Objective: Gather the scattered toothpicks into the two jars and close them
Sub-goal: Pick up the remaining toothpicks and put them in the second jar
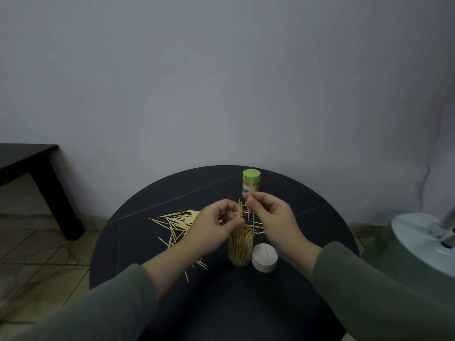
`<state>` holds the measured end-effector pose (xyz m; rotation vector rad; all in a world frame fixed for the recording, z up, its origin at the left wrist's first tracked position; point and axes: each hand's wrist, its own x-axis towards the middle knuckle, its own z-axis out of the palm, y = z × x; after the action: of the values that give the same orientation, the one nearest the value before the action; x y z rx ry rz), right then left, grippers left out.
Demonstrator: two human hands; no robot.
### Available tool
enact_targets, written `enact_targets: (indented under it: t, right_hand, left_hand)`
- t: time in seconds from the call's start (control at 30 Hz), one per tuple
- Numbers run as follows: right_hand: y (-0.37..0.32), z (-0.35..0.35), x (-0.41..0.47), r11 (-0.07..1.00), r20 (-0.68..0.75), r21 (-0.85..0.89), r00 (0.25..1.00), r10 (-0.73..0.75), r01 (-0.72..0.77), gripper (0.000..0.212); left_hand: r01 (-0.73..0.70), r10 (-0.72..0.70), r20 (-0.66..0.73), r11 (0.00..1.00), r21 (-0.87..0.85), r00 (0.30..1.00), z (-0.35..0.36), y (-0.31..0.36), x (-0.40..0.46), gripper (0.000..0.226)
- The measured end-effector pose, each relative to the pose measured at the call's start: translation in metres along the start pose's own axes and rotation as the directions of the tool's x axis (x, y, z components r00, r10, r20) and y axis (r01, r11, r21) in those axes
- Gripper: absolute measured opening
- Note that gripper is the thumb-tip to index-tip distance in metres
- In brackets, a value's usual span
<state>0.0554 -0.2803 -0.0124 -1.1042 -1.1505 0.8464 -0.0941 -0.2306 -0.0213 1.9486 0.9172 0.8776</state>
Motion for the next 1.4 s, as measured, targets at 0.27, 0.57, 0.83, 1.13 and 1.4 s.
enact_targets:
  t: [0.27, 0.57, 0.83, 1.13, 1.4]
  right_hand:
    - [0.002, 0.004, -0.001, 0.998, 0.014, 0.065, 1.000, 0.000, 0.000, 0.016]
    - [0.014, -0.006, 0.001, 0.976, 0.128, -0.219, 0.992, 0.013, 0.016, 0.012]
    - [0.018, -0.016, 0.002, 0.856, 0.219, -0.512, 0.975, 0.041, 0.079, 0.009]
    - [0.016, -0.028, 0.007, 0.784, 0.333, -0.621, 0.912, 0.240, 0.021, 0.067]
    - [0.021, -0.033, 0.004, 0.725, 0.343, -0.687, 0.901, 0.265, 0.049, 0.065]
  left_hand:
    - [-0.154, 0.152, 0.022, 0.976, 0.152, 0.988, -0.007, -0.005, 0.000, 0.049]
    - [-0.203, 0.200, 0.042, 0.926, 0.319, 0.979, -0.020, -0.011, 0.004, 0.016]
    - [-0.249, 0.237, 0.077, 0.918, 0.308, 0.969, -0.035, -0.014, 0.005, 0.018]
    - [-0.274, 0.249, 0.117, 0.902, 0.334, 0.961, -0.038, -0.009, 0.002, 0.047]
    - [-0.356, 0.117, 0.403, 0.724, 0.591, 0.908, -0.035, 0.001, -0.011, 0.059]
